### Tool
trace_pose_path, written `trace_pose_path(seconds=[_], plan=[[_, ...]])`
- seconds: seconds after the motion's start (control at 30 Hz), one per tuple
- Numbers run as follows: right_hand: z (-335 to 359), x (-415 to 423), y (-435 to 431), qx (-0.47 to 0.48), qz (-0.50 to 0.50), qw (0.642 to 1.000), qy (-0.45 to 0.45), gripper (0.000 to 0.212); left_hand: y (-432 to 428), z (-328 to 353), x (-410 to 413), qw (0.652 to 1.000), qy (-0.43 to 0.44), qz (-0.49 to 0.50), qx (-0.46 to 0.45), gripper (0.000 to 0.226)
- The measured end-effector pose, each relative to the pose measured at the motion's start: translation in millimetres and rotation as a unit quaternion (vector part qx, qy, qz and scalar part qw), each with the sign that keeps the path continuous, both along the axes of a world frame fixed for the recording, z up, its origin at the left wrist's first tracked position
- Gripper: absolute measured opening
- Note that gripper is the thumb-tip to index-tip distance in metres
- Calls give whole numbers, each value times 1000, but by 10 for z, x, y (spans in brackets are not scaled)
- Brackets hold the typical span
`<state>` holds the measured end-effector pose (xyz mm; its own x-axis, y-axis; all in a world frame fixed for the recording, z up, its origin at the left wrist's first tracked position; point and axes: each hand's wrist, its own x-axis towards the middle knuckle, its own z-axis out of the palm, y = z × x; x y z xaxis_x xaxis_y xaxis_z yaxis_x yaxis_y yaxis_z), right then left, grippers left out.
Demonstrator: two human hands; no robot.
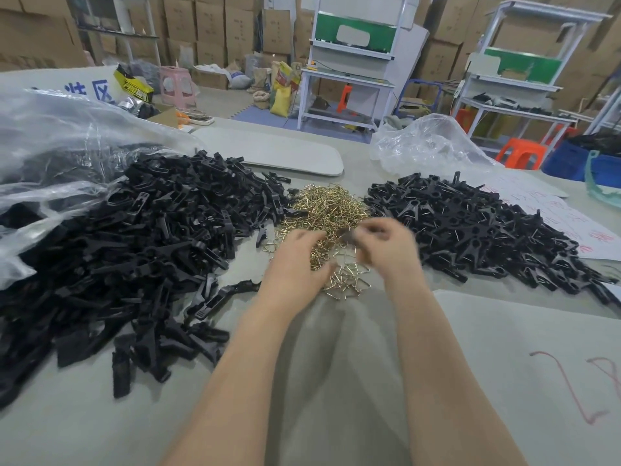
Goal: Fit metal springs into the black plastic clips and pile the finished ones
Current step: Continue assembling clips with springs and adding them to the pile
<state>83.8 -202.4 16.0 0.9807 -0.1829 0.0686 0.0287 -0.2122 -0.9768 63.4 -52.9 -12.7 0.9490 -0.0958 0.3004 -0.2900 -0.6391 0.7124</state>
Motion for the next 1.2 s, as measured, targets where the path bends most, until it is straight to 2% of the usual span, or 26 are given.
trace_pose_path(seconds=[0.03, 0.07, 0.1, 0.13, 0.2, 0.27, 0.33, 0.4, 0.47, 0.53, 0.57, 0.63, 0.7, 0.77, 0.8, 0.93, 1.03, 1.2], plan=[[106, 28, -16, 124, -58, 990, -39, 49, 14, 29, 0, 998, -21, 40, -51, 46], [208, 55, -24, 257, -81, 961, -65, 71, 38, 64, 4, 989, -46, 84, -111, 43], [264, 111, -43, 330, -91, 937, -72, 88, 65, 93, 6, 974, -70, 127, -177, 36], [300, 139, -24, 315, -98, 942, -64, 97, 91, 119, 12, 952, -84, 167, -244, 30], [266, 139, 136, 105, -87, 990, -33, 95, 135, 158, 24, 899, -91, 226, -364, 21], [155, 135, 437, -112, -26, 992, -49, 66, 183, 161, 43, 852, -96, 269, -438, 19], [53, 186, 787, -258, 61, 960, -86, 38, 251, 146, 70, 817, -100, 305, -479, 22], [-53, 289, 1114, -394, 121, 910, -58, 36, 307, 123, 100, 794, -94, 332, -500, 25], [-160, 343, 1344, -485, 158, 860, 16, 43, 330, 107, 101, 781, -78, 345, -514, 29], [-273, 362, 1434, -524, 154, 836, 49, 44, 333, 103, 85, 767, -54, 354, -533, 33], [-313, 352, 1438, -528, 125, 839, 37, 39, 344, 104, 82, 754, -44, 359, -547, 33], [-365, 340, 1396, -470, 37, 882, -16, 28, 373, 121, 81, 726, -34, 369, -580, 30], [-353, 304, 1348, -331, -6, 940, -77, 21, 399, 137, 90, 703, -42, 376, -602, 25], [-295, 257, 1360, -228, 22, 967, -110, 23, 400, 142, 93, 695, -53, 380, -608, 23], [-267, 246, 1390, -216, 45, 969, -114, 29, 393, 141, 91, 694, -58, 381, -608, 23], [-246, 249, 1543, -268, 124, 953, -60, 34, 391, 144, 74, 690, -76, 388, -607, 23], [-294, 255, 1569, -356, 166, 920, -2, 44, 409, 153, 67, 696, -84, 392, -596, 25], [-256, 256, 1568, -360, 155, 920, -22, 33, 393, 163, 45, 720, -83, 382, -574, 25]])
